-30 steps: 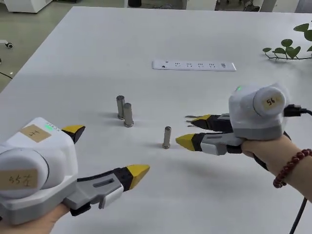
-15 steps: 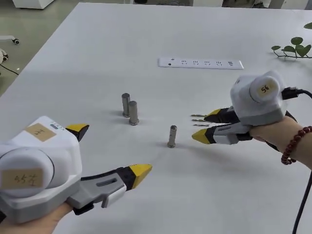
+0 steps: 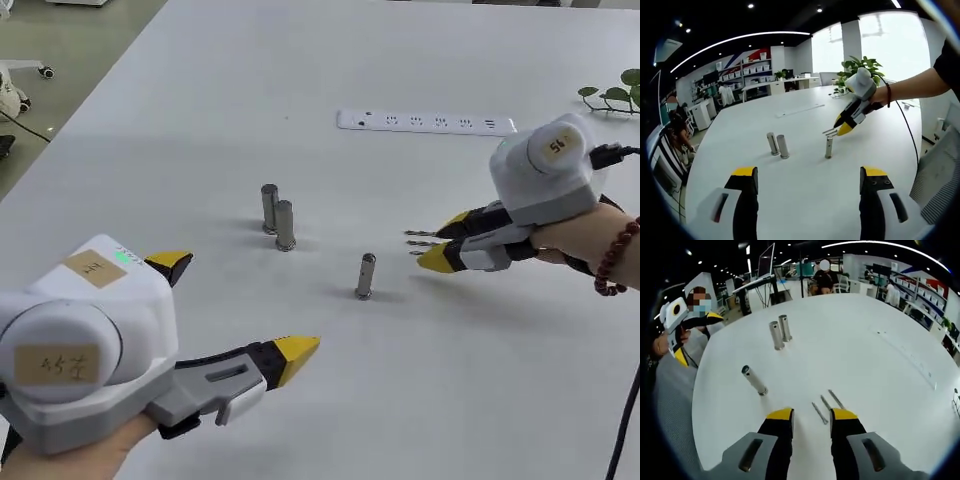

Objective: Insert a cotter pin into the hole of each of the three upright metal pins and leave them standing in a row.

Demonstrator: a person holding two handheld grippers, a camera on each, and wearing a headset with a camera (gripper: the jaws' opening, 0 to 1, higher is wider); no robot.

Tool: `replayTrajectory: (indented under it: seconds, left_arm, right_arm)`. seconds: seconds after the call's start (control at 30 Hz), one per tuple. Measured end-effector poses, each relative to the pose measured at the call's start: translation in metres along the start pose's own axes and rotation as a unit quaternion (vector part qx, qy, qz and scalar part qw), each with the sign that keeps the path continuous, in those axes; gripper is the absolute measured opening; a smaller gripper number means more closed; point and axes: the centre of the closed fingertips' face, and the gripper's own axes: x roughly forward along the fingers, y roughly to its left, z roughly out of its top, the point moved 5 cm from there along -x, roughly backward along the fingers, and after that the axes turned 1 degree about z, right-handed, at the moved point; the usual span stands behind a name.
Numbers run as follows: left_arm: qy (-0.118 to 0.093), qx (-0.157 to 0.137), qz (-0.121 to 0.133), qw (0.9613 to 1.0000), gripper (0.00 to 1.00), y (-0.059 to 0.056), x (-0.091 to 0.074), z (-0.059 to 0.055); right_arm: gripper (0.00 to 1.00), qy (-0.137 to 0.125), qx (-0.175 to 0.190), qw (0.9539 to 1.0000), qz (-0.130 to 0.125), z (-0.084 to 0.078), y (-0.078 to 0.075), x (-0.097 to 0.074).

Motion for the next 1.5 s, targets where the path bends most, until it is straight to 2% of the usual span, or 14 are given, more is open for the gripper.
replayTrajectory:
  seconds: [0.13, 0.3, 0.63, 0.77, 1.0, 1.07, 1.17, 1.4, 1.5]
  left_arm:
    - [-0.006, -0.002, -0.007, 1.0000, 0.82, -0.004, 0.002, 0.002]
    - [0.000, 0.007, -0.010, 0.9999, 0.81, -0.006, 0.004, 0.001]
    - [0.001, 0.002, -0.015, 0.9999, 0.80, -0.008, 0.005, -0.001]
    - [0.003, 0.003, -0.016, 0.9999, 0.80, -0.008, 0.005, -0.002]
    - [0.004, 0.000, -0.018, 0.9998, 0.79, -0.009, 0.005, -0.002]
    - [0.004, 0.000, -0.018, 0.9998, 0.79, -0.009, 0.005, -0.002]
    - [0.002, 0.001, -0.020, 0.9998, 0.78, -0.010, 0.004, -0.001]
    - [0.004, 0.003, -0.024, 0.9997, 0.77, -0.011, 0.004, -0.001]
    - [0.002, -0.002, -0.024, 0.9997, 0.77, -0.010, 0.003, 0.000]
  right_arm:
    - [0.19, 0.014, -0.004, 0.9999, 0.004, 0.000, -0.003, 0.004]
    - [0.16, 0.046, -0.017, 0.9987, 0.012, -0.003, -0.004, 0.009]
    - [0.09, 0.103, -0.046, 0.9933, 0.027, -0.004, -0.003, 0.014]
    - [0.07, 0.114, -0.055, 0.9916, 0.028, -0.002, -0.007, 0.015]
    - [0.02, 0.152, -0.099, 0.9830, 0.029, -0.004, -0.009, 0.014]
    - [0.01, 0.159, -0.102, 0.9815, 0.030, -0.003, -0.009, 0.014]
    - [0.00, 0.176, -0.125, 0.9760, 0.025, -0.004, -0.009, 0.014]
    - [0.00, 0.182, -0.141, 0.9729, 0.017, -0.004, -0.007, 0.014]
    - [0.00, 0.175, -0.140, 0.9743, 0.016, -0.005, -0.008, 0.013]
